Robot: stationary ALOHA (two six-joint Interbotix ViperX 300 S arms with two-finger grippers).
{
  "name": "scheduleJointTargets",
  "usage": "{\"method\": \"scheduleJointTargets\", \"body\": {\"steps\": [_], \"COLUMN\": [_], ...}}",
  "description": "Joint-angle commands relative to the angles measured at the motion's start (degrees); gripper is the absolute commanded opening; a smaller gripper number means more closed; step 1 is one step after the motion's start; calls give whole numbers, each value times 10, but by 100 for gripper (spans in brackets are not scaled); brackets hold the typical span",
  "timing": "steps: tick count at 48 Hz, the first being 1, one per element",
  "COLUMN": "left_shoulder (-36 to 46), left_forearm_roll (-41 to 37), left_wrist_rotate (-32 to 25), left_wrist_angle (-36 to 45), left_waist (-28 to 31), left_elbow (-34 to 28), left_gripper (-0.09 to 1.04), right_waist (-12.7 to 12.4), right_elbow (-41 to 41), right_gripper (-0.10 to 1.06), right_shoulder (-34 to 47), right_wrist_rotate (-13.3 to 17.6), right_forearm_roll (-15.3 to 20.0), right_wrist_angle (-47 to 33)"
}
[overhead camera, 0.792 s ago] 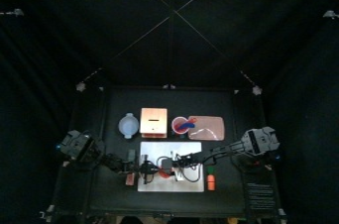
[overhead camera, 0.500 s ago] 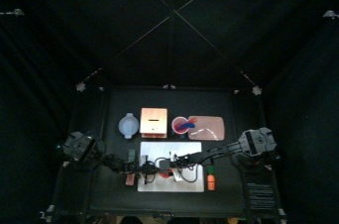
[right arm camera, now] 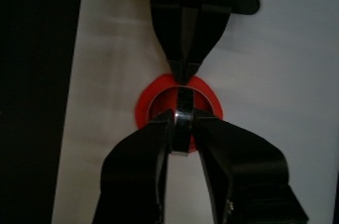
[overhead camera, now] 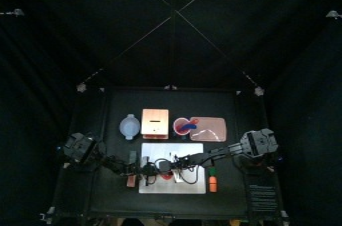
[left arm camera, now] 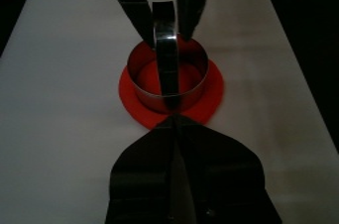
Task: Get the cutter from the drawer then cut the dough then place the extra dough in the bowl
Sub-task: Place the extra dough in the bowl
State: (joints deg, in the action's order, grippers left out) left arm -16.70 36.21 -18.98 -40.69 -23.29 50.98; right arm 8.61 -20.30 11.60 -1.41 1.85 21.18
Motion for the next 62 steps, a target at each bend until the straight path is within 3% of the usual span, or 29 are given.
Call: {"method": "scheduleJointTargets", "body": {"steps": [1, 21, 33, 43, 52, 62], "left_shoulder": [7, 10, 16, 55, 91, 93], "left_forearm_roll": [2, 2, 2, 1, -6, -5], "left_wrist_rotate": [-1, -3, -3, -6, -7, -6], "left_wrist_angle": [-2, 1, 15, 15, 15, 15], "left_waist": [3, 4, 7, 11, 22, 29], "left_elbow": [-6, -6, -9, -14, -19, -20], "left_gripper": [52, 52, 52, 52, 54, 60], "right_waist": [-2, -15, -28, -27, -25, -25], "right_elbow": [12, -8, -86, -173, -234, -261], "right_gripper": [42, 41, 41, 41, 41, 51], "right_shoulder": [-14, -137, -210, -224, -226, -226], "right_wrist_rotate": [-1, 0, 0, -1, 1, 1], "right_forearm_roll": [-10, -44, -38, -19, -12, -1], "right_wrist_angle": [2, 64, 54, 39, -22, -31]}}
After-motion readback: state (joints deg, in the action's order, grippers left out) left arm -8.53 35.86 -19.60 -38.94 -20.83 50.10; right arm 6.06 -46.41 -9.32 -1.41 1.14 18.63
